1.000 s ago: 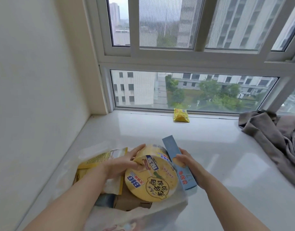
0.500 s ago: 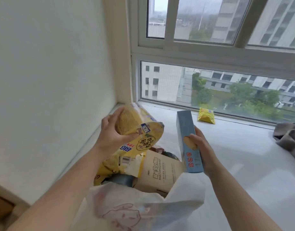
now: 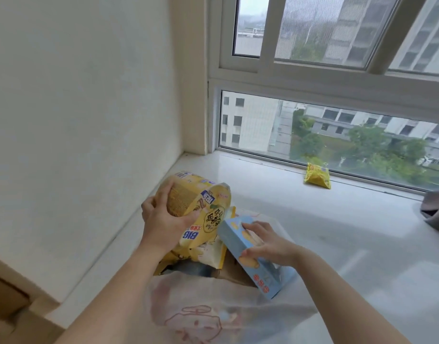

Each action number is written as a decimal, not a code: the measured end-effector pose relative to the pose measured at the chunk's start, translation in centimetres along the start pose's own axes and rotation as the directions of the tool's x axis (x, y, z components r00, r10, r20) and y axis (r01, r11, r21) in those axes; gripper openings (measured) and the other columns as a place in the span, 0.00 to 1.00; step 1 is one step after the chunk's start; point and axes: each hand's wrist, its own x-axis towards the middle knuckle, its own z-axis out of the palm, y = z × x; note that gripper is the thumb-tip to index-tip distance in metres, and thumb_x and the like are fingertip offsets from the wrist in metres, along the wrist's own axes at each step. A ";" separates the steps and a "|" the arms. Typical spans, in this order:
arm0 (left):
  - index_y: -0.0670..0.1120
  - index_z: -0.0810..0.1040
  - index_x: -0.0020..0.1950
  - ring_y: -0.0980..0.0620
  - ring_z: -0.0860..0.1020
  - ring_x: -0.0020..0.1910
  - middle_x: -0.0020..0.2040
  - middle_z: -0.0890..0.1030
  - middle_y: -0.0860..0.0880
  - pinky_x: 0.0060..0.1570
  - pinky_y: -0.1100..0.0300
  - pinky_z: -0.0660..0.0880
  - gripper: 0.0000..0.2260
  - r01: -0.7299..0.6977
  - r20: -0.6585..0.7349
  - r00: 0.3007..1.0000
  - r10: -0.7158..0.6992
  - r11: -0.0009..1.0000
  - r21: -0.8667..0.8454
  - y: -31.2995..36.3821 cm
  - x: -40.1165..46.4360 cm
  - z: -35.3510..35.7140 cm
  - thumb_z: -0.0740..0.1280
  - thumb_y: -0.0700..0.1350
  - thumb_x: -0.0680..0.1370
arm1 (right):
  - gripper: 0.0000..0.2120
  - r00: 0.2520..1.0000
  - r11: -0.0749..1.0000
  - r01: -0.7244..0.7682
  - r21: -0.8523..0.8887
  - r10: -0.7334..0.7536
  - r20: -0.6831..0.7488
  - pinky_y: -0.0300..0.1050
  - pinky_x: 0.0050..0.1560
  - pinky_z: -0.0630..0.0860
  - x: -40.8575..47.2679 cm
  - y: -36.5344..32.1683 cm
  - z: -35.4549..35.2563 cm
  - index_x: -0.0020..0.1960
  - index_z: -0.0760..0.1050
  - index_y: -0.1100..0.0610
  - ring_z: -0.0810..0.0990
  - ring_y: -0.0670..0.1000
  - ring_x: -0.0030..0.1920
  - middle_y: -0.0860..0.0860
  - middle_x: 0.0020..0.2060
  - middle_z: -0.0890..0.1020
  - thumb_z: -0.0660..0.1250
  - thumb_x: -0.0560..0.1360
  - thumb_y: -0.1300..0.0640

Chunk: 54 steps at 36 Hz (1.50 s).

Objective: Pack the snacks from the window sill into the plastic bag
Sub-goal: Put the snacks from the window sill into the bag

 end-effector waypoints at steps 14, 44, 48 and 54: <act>0.65 0.55 0.71 0.47 0.59 0.66 0.63 0.58 0.48 0.63 0.53 0.66 0.42 -0.096 -0.094 0.989 0.110 0.985 0.144 1.4 0.4 3.2 0.76 0.58 0.64 | 0.47 0.988 0.961 -0.149 -0.233 0.137 -0.067 0.52 0.71 0.60 0.1 1.0 0.6 0.76 0.42 0.40 0.55 0.56 0.75 0.45 0.76 0.41 0.62 0.67 0.28; 0.59 0.67 0.66 0.35 0.59 0.67 0.65 0.60 0.41 0.62 0.39 0.67 0.41 -0.616 0.070 0.694 0.717 0.540 0.574 1.8 -2.8 9.9 0.80 0.50 0.56 | 0.22 0.776 0.885 -0.441 -0.151 0.291 -0.559 0.46 0.60 0.67 -1.1 7.9 0.9 0.68 0.65 0.52 0.68 0.52 0.64 0.50 0.63 0.69 0.60 0.75 0.50; 0.60 0.67 0.66 0.34 0.60 0.67 0.65 0.61 0.40 0.60 0.38 0.68 0.41 -0.618 0.059 0.679 0.732 0.526 0.584 1.6 -2.6 9.7 0.80 0.50 0.56 | 0.15 0.743 0.834 -0.552 -0.001 0.492 -0.454 0.46 0.52 0.72 -0.7 9.0 0.7 0.61 0.69 0.56 0.75 0.55 0.54 0.53 0.55 0.74 0.56 0.76 0.55; 0.60 0.66 0.66 0.34 0.58 0.67 0.65 0.59 0.40 0.62 0.39 0.66 0.40 -0.619 0.056 0.679 0.732 0.530 0.579 0.9 -2.9 9.4 0.80 0.50 0.58 | 0.12 0.653 0.821 -0.569 -0.050 0.415 -0.634 0.42 0.37 0.68 -1.8 9.4 -1.2 0.45 0.71 0.57 0.74 0.54 0.39 0.52 0.39 0.73 0.50 0.81 0.58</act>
